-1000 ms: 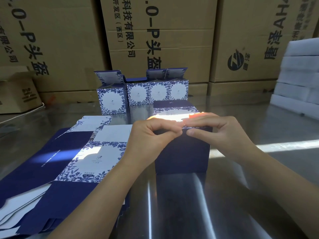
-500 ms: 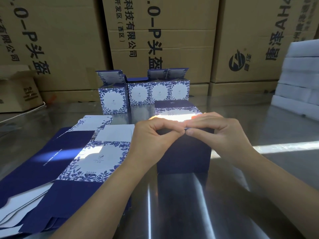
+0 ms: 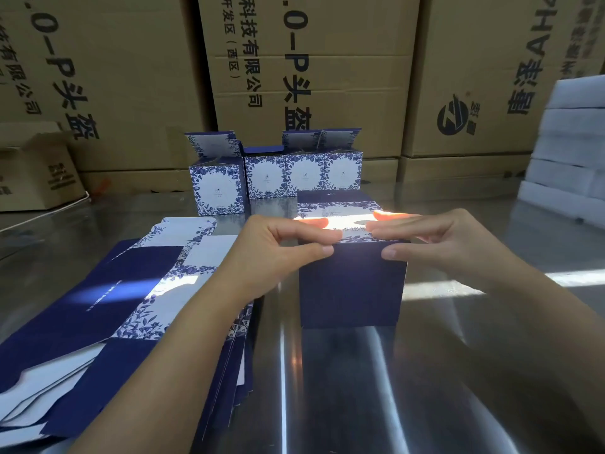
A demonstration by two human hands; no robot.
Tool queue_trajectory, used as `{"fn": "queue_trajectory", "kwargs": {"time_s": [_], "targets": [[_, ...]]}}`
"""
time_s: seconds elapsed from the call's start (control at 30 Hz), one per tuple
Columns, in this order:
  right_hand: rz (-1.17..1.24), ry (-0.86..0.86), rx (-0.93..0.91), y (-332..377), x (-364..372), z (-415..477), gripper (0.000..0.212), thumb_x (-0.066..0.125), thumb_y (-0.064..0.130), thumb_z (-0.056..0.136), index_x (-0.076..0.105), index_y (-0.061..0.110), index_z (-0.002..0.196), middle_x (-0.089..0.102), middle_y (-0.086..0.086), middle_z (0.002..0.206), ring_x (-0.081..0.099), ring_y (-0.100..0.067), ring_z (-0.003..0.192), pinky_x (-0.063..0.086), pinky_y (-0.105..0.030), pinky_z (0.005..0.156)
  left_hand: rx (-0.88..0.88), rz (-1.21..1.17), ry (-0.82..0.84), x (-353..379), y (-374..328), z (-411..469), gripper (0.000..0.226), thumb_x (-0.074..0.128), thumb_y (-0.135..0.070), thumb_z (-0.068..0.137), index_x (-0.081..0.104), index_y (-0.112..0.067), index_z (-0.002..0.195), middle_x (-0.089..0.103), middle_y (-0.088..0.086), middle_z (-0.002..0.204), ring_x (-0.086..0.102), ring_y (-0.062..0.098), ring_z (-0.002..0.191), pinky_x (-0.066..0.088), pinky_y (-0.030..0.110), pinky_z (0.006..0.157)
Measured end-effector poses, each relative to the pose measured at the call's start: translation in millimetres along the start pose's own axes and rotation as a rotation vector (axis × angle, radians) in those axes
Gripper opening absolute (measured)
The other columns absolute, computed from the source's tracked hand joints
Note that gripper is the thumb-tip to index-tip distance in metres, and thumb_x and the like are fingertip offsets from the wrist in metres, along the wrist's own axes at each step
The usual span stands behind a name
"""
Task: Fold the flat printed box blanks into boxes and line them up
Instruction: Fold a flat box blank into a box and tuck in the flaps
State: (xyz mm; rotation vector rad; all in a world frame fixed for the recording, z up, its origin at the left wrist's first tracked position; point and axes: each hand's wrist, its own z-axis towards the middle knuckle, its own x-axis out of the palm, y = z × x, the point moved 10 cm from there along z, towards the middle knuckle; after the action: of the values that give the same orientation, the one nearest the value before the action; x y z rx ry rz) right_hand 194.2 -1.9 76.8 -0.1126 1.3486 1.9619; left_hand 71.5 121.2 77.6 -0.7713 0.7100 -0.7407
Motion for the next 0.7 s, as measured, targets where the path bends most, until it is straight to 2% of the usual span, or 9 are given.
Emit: {"fn": "queue_trajectory", "kwargs": {"time_s": [0.2, 0.37, 0.53, 0.7], "targets": [[0.031, -0.020, 0.036, -2.2, -3.5, -0.5, 0.028, 0.076, 0.020, 0.064, 0.077, 0.020, 0.092, 0.072, 0.015, 0.102, 0.059, 0.004, 0.110, 0.038, -0.009, 0.099, -0.008, -0.016, 0.015, -2.6, 2.6, 0.2, 0.018, 0.074, 0.000, 0.075, 0.077, -0.017, 0.081, 0.075, -0.006, 0.089, 0.062, 0.001, 0.107, 0.045, 0.014, 0.093], [0.035, -0.006, 0.036, -0.7, -4.8, -0.9, 0.028, 0.075, 0.018, 0.064, 0.076, 0.017, 0.092, 0.072, 0.014, 0.100, 0.060, 0.006, 0.107, 0.039, -0.001, 0.085, -0.016, 0.005, 0.044, -2.4, 3.1, -0.1, 0.017, 0.074, -0.001, 0.075, 0.077, -0.017, 0.081, 0.075, -0.007, 0.090, 0.061, -0.002, 0.108, 0.044, 0.013, 0.095], [0.044, -0.014, 0.042, -2.2, -4.1, -0.2, 0.024, 0.076, 0.023, 0.064, 0.077, 0.026, 0.088, 0.072, 0.017, 0.101, 0.059, 0.007, 0.107, 0.039, 0.000, 0.084, -0.021, -0.004, 0.015, -3.0, 4.2, 1.0, 0.017, 0.073, 0.001, 0.075, 0.077, -0.014, 0.082, 0.075, -0.006, 0.089, 0.063, 0.000, 0.106, 0.045, 0.012, 0.092], [0.039, -0.041, 0.040, -4.5, -4.5, 1.3, 0.028, 0.075, 0.035, 0.059, 0.075, 0.039, 0.087, 0.072, 0.018, 0.100, 0.059, 0.005, 0.110, 0.042, -0.013, 0.098, -0.027, -0.038, -0.004, -3.2, 5.5, 1.0, 0.020, 0.073, 0.003, 0.074, 0.077, -0.017, 0.080, 0.075, -0.005, 0.088, 0.063, 0.001, 0.104, 0.045, 0.011, 0.089]]}}
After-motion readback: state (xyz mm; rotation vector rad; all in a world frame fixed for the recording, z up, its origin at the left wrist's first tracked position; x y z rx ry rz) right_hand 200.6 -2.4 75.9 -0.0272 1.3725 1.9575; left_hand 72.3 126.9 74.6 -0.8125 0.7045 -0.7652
